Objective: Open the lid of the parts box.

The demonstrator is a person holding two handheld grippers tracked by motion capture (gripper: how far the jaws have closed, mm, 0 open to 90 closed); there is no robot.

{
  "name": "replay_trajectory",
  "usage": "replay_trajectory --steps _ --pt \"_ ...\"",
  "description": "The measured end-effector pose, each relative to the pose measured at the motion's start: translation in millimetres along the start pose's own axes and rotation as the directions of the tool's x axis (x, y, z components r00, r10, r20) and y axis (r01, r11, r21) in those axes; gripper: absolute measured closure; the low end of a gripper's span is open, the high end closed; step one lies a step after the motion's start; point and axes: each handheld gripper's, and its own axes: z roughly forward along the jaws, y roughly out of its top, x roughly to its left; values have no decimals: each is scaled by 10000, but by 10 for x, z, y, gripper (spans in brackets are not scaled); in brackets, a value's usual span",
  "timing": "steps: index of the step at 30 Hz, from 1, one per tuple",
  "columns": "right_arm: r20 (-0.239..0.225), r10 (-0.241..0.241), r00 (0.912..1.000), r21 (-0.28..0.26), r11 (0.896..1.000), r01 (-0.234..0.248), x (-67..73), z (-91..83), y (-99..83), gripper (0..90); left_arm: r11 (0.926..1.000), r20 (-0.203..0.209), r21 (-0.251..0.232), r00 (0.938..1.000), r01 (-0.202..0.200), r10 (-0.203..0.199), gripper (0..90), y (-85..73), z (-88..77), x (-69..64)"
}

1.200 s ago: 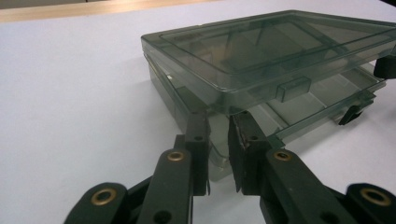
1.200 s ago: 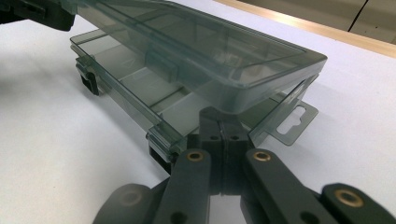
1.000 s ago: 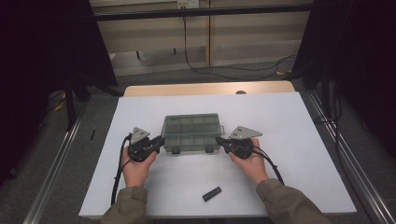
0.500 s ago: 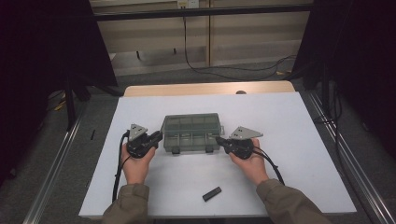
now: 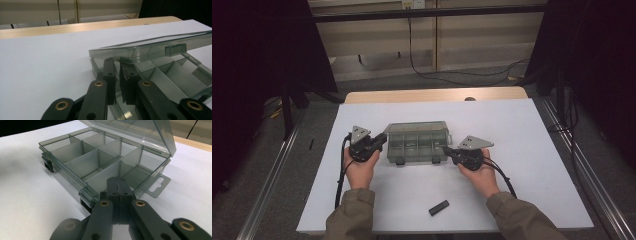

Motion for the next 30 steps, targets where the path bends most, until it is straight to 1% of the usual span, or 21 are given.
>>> replay_trajectory --steps 2,3,4,7,9,11,15,21,28,30 --pt "-9 10 10000 -18 10000 -10 -2 1 -2 900 9999 49 -54 9999 154 -153 841 24 7 14" --pt "-23 -2 10000 -11 10000 2 -5 0 -2 900 9994 79 -153 9995 307 -306 841 34 17 15" --pt "-34 20 10000 -16 10000 -20 -5 0 -2 900 9996 86 -118 9997 242 -241 841 46 18 24" --pt "-27 -3 10000 -11 10000 3 -5 1 -2 900 9992 99 -154 9993 361 -359 841 76 32 37" --pt "-32 -3 10000 -16 10000 3 -5 0 -3 900 9993 103 -113 9993 347 -346 841 98 43 46" --pt "-36 3 10000 -23 10000 -3 -5 1 -3 900 9988 116 -202 9989 457 -455 841 117 56 50" --pt "-50 22 10000 -28 10000 -22 -7 1 -3 900 9986 139 -192 9987 499 -496 841 150 69 68" --pt "-53 51 10000 -51 10000 -51 -5 1 -6 900 9969 178 -219 9970 752 -748 840 168 106 89" --pt "-95 67 9999 -87 9999 -68 -11 3 -9 900 9971 119 -177 9972 746 -743 841 212 140 103" --pt "-95 51 9999 -91 9999 -51 -11 4 -10 900 9966 120 -214 9967 802 -799 841 228 152 107"
